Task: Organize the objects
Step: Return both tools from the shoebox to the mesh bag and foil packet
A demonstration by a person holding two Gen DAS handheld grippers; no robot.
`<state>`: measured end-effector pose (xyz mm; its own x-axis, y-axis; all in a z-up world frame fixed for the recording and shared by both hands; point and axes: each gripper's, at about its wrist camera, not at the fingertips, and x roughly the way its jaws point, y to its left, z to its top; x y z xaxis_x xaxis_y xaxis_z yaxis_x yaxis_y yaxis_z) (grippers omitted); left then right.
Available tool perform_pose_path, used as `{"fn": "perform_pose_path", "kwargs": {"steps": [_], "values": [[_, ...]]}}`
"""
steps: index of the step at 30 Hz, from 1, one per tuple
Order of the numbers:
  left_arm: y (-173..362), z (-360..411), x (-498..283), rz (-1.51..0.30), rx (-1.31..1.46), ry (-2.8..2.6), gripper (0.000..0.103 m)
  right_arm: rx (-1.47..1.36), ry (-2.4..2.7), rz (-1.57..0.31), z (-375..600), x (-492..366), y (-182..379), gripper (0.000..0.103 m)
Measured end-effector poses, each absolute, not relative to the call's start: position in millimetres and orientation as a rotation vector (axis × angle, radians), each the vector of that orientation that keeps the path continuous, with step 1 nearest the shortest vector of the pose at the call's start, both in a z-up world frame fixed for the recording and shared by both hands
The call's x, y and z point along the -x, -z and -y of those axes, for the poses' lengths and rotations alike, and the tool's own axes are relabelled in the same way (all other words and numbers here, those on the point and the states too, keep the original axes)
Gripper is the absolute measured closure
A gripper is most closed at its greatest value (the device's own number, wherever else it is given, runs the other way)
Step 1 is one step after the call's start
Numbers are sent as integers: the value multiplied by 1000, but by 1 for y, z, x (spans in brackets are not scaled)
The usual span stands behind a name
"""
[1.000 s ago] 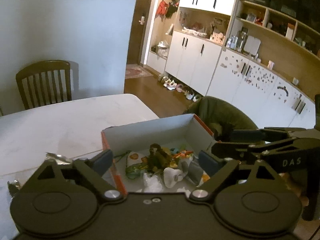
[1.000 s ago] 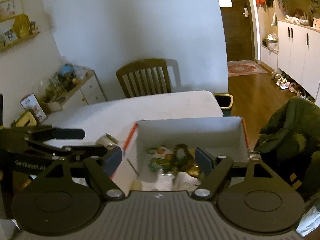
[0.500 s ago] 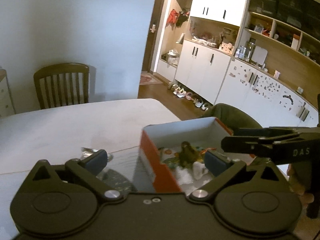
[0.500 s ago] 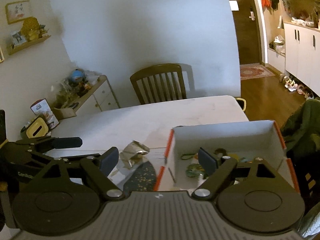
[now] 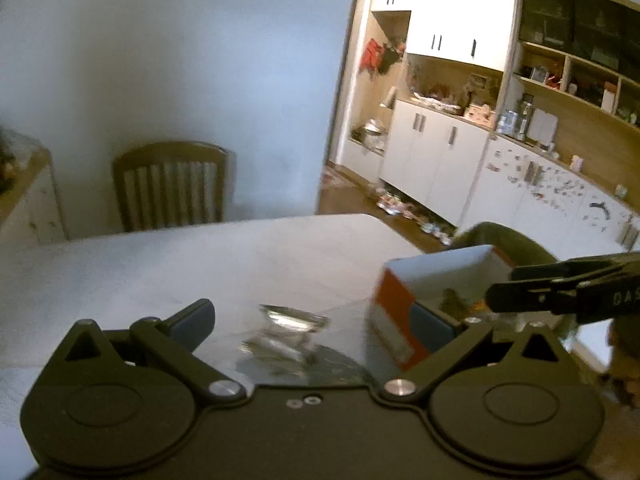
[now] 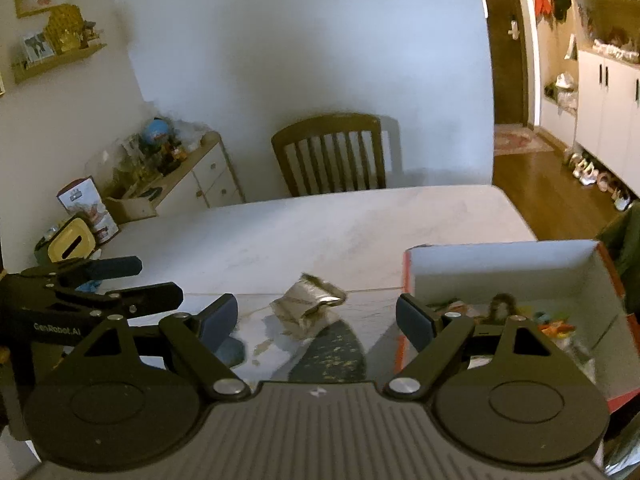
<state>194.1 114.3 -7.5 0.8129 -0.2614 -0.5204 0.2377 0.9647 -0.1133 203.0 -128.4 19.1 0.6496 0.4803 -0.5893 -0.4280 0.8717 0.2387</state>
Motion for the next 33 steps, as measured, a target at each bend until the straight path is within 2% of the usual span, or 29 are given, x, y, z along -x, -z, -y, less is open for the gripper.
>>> {"fn": "perform_pose_path", "kwargs": {"steps": [15,33], "values": [[57,-177,-216,-629,71,216,0,-23,-489,-780,35,-240,6,16],[137,-197,-268,-756,125,110,1,-7,-231,-919,-16,-318,90,16]]}}
